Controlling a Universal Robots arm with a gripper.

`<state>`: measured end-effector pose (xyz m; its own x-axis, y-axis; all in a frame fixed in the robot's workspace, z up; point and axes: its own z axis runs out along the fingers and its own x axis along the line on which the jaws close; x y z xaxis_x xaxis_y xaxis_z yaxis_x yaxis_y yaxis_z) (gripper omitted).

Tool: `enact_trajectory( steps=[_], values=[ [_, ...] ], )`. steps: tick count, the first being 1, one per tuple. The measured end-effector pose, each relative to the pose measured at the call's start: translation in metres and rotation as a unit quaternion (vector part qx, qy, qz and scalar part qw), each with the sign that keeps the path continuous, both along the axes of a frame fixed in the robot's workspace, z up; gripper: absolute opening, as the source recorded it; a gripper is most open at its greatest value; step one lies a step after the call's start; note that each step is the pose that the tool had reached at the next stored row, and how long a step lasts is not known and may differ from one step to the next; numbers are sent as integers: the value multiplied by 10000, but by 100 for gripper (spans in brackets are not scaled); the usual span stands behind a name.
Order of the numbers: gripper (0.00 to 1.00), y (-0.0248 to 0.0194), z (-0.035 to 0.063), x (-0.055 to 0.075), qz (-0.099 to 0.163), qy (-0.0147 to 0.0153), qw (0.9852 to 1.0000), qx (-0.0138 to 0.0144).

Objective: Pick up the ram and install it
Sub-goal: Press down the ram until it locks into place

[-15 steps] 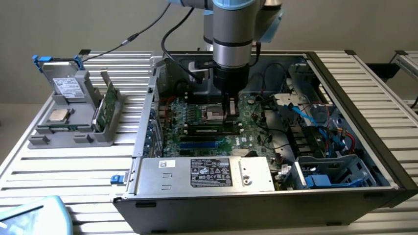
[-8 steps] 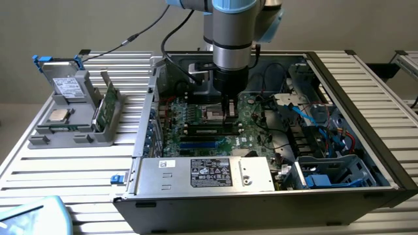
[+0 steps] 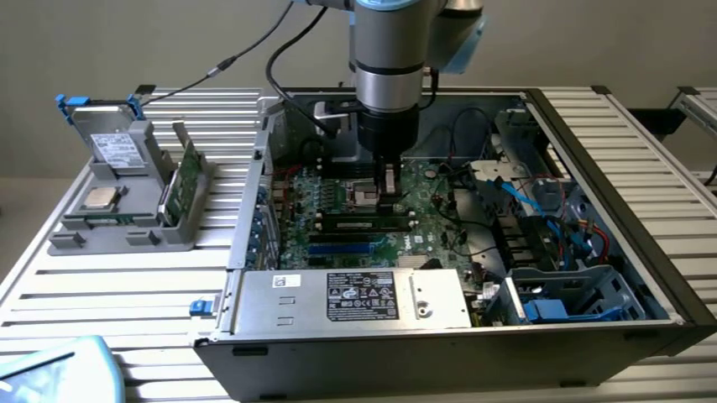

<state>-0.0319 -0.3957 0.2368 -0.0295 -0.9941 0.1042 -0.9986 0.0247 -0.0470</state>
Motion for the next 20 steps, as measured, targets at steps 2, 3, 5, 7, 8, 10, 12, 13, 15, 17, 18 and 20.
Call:
enact_trajectory(
  steps=[2,3,5,7,8,10,12,13,15,17,18,20],
  values=[
    [11,3,1,-40,0,-19,10000,0],
    [11,4,1,-62,0,-27,10000,0],
    [11,10,1,-111,0,-36,10000,0],
    [11,15,3,-175,0,-36,10000,-2],
    [11,17,3,-216,0,-36,10000,-2],
    [11,19,2,-287,0,-37,10000,0],
    [11,19,2,-311,0,-36,10000,-1],
    [11,19,-1,-311,0,-37,10000,0],
    [11,16,-18,-312,0,-37,10000,0],
    [11,15,-45,-312,0,-37,10000,0],
    [11,15,-61,-312,0,-37,10000,1],
    [11,15,-94,-312,0,-36,10000,-2]
  ],
)
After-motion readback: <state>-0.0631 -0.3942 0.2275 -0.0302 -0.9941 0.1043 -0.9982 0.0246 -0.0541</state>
